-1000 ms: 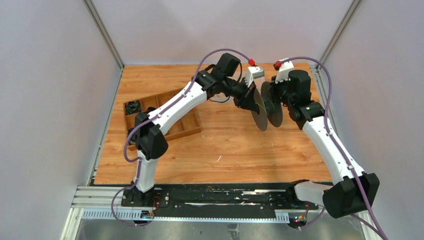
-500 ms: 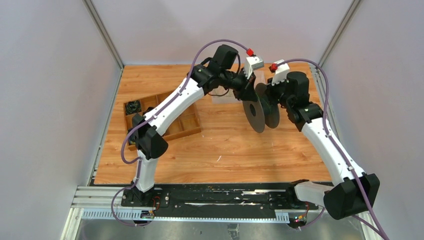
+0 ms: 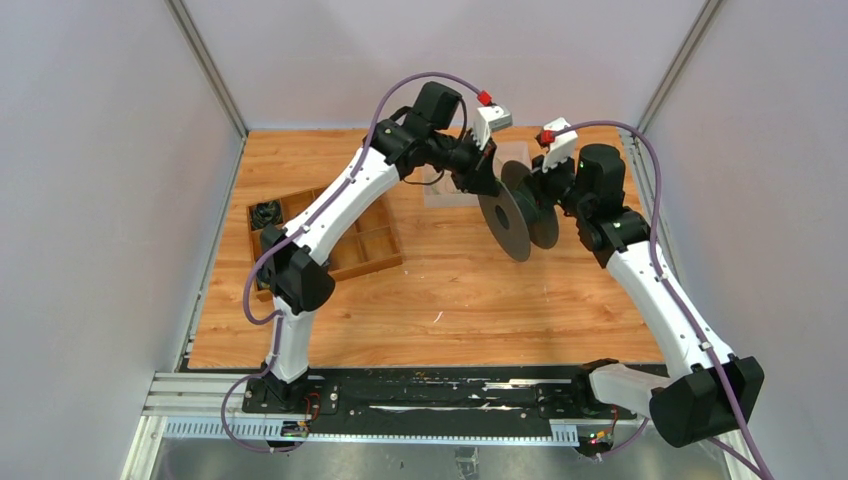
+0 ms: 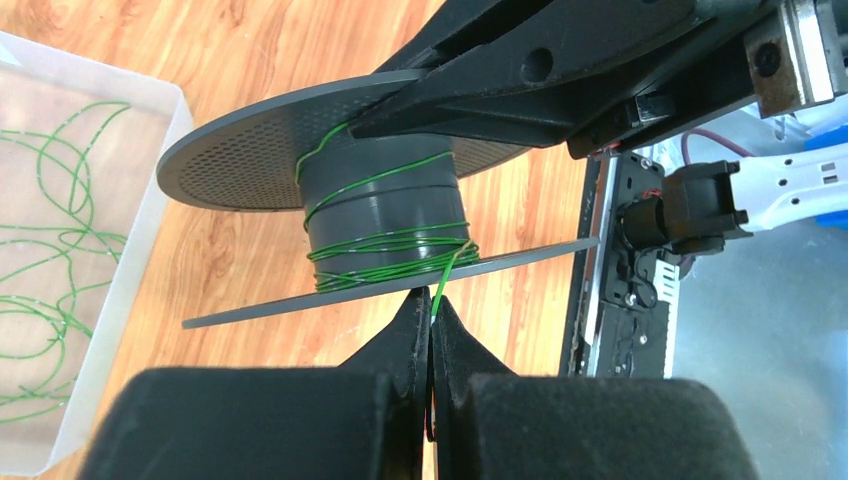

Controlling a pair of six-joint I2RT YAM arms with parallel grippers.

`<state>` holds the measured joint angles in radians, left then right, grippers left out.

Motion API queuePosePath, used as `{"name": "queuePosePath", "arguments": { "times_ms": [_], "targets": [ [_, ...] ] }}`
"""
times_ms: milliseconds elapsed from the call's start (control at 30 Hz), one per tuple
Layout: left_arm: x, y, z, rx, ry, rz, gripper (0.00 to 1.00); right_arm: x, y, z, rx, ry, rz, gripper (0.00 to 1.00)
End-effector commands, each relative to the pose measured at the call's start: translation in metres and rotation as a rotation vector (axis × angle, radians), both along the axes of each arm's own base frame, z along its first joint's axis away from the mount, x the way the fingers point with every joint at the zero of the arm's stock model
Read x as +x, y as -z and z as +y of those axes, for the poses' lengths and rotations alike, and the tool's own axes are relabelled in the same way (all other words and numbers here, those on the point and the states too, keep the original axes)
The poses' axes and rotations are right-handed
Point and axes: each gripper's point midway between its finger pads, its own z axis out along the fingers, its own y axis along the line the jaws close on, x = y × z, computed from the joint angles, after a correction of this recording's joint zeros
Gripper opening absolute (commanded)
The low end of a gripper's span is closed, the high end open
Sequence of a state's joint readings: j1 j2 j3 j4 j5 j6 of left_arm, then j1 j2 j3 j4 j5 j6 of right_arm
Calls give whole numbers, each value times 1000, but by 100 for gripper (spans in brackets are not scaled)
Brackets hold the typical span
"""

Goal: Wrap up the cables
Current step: Wrap the cable around the cable reel.

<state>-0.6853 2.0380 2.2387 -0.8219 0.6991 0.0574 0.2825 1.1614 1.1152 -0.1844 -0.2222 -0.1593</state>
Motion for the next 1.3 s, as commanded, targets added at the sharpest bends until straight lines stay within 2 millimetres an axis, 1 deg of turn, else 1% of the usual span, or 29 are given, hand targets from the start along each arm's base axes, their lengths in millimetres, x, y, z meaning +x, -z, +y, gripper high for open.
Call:
{"name": "queuePosePath", "arguments": {
  "times_ms": [0, 100, 300, 533, 700, 800, 933, 1100, 1267],
  "targets": [
    [30, -17, 18, -34, -44, -95, 0, -22, 10, 15, -39, -148, 24, 1],
    [30, -12, 25, -33, -27, -85, 0, -28, 9, 20, -46, -194, 18, 1],
    [24, -1, 39, -1, 29, -149, 0, -40, 5, 26, -71, -285, 0, 1],
    [18, 21, 55, 74, 102, -197, 0, -55, 4, 33, -97, -381, -6, 1],
    [13, 32, 69, 114, 166, -254, 2, -67, 3, 40, -104, -467, -8, 1],
    [9, 34, 75, 122, 192, -271, 2, -72, 5, 41, -131, -503, -11, 1],
    [3, 40, 77, 124, 224, -262, 2, -79, 10, 44, -158, -547, -4, 1],
    [0, 54, 81, 158, 248, -248, 0, -86, 17, 42, -213, -584, 3, 1],
    [-3, 68, 90, 195, 284, -253, 0, -93, 23, 42, -232, -622, 15, 1]
  ]
}}
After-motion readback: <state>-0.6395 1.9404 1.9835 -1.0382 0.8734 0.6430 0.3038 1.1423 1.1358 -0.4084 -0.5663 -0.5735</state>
